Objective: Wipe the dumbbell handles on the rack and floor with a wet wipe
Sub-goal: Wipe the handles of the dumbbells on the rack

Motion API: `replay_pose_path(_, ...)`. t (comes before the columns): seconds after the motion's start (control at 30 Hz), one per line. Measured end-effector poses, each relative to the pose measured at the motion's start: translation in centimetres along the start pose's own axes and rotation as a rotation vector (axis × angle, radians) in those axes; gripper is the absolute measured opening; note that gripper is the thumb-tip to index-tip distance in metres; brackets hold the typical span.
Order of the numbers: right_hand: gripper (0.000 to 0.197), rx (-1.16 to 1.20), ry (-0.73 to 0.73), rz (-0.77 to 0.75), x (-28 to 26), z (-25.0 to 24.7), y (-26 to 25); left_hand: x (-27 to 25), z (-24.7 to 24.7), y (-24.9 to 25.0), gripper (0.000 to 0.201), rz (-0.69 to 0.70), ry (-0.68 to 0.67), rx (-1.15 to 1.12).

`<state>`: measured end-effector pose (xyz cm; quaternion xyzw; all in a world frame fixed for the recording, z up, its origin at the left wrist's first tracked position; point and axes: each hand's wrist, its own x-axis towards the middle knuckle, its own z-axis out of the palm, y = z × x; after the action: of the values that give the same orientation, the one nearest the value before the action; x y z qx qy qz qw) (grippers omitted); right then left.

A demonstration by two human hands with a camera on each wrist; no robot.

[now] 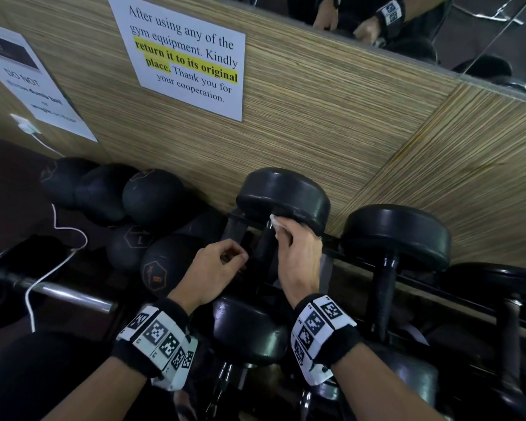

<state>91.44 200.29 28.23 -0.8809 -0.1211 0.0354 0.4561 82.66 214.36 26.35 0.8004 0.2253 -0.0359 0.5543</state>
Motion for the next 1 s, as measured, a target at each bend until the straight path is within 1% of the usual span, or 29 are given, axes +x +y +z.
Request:
replay_pose_path(0.1, 0.021, 0.008, -0.040, 0.007, -0.8, -0.2, 0.1, 0.0, 0.0, 0.1, 0.009, -0.007, -0.011, -0.022)
replay_pose_path(0.17, 0.015, 0.055, -0.033, 0.060, -1.2, -0.7, 0.2, 0.0, 0.0, 0.2, 0.008, -0.022, -0.025, -0.023)
replay_pose_path(0.2, 0.013, 0.095, -0.013, 0.118, -1.2, -0.9, 0.4, 0.1, 0.0, 0.2, 0.008, -0.027, -0.028, -0.027)
replay_pose_path(0.3, 0.017, 0.232, 0.063, 0.361, -0.5, -1.0, 1.9, 0.1, 0.0, 0.1, 0.007, -0.042, -0.032, -0.044)
replay_pose_path(0.37, 0.019, 0.282, 0.053, 0.484, 0.2, -0.8, 2.7, 0.0, 0.0, 0.2, 0.006, -0.051, -0.027, -0.054)
replay_pose_path(0.43, 0.013, 0.262, 0.014, 0.536, 0.9, -0.5, 2.9, 0.0, -0.1, 0.3, 0.006, -0.058, -0.025, -0.061)
replay_pose_path(0.47, 0.014, 0.249, -0.014, 0.545, 1.1, -0.3, 2.8, 0.1, -0.1, 0.4, 0.006, -0.058, -0.024, -0.063)
replay_pose_path(0.53, 0.025, 0.234, -0.086, 0.538, 1.4, 0.1, 2.8, 0.1, -0.1, 0.4, 0.006, -0.059, -0.023, -0.067)
replay_pose_path(0.57, 0.028, 0.239, -0.122, 0.531, 1.5, 0.2, 2.7, 0.0, -0.1, 0.4, 0.006, -0.061, -0.022, -0.070)
replay_pose_path(0.63, 0.027, 0.284, -0.154, 0.534, 1.6, 0.3, 2.5, 0.1, 0.0, 0.4, 0.007, -0.063, -0.020, -0.069)
replay_pose_path(0.77, 0.018, 0.459, -0.094, 0.544, 1.3, -0.2, 1.9, 0.2, 0.1, 0.4, 0.007, -0.064, -0.009, -0.073)
replay_pose_path(0.83, 0.020, 0.479, -0.042, 0.490, 0.7, 0.0, 1.8, 0.3, 0.1, 0.4, 0.007, -0.062, -0.008, -0.065)
replay_pose_path(0.93, 0.019, 0.384, 0.046, 0.359, 0.0, 0.5, 2.1, 0.3, 0.2, 0.3, 0.007, -0.054, -0.004, -0.042)
replay_pose_path(1.0, 0.015, 0.292, 0.060, 0.276, -0.3, 0.6, 2.1, 0.4, 0.3, 0.3, 0.008, -0.045, 0.002, -0.034)
